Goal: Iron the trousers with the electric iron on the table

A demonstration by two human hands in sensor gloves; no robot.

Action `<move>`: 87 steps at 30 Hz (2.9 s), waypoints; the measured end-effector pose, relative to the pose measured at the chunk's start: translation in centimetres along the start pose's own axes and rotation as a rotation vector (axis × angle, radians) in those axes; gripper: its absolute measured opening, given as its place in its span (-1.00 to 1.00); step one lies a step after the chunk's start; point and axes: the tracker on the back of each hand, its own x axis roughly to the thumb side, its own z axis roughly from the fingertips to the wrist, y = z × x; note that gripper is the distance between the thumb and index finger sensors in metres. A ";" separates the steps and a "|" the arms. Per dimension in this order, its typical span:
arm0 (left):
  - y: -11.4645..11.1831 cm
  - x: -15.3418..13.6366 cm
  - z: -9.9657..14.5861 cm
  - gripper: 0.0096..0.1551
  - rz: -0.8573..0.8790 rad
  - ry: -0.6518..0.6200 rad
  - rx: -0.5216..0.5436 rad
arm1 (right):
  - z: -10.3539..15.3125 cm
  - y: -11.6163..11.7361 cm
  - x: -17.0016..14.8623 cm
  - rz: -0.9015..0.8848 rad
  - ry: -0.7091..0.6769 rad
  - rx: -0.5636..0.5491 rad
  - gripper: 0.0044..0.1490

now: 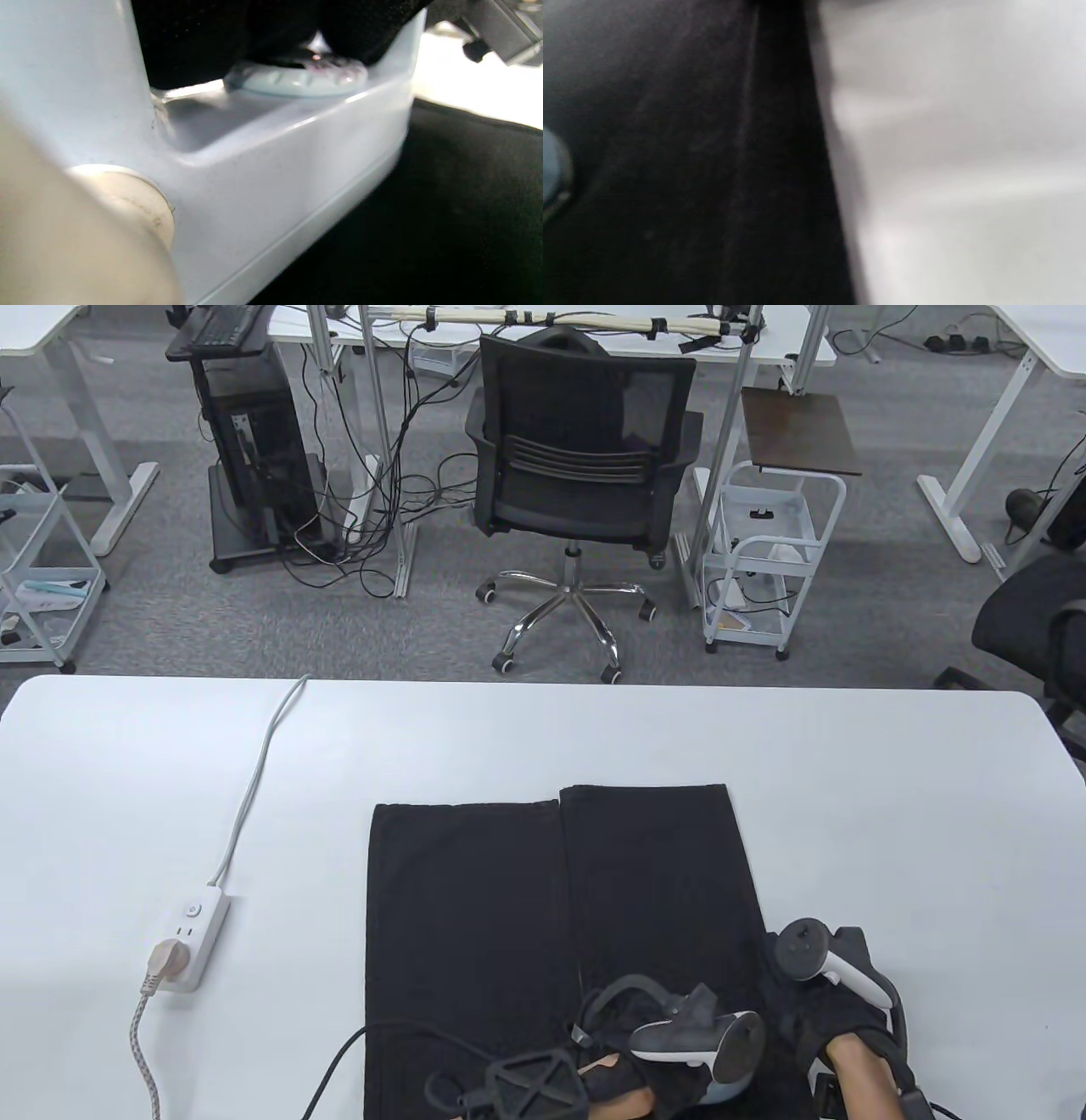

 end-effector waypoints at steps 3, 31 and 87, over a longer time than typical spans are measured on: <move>0.2 -0.4 -0.6 -0.53 0.023 0.006 -0.025 | 0.0 0.0 0.0 0.002 0.000 0.003 -0.16; 4.5 -15.4 -12.2 -0.54 0.182 0.559 -0.004 | 0.0 0.1 0.4 0.011 0.009 0.014 -0.15; 2.6 -9.7 -6.9 -0.55 0.150 0.394 -0.002 | -0.1 0.1 0.0 -0.050 -0.024 0.027 -0.14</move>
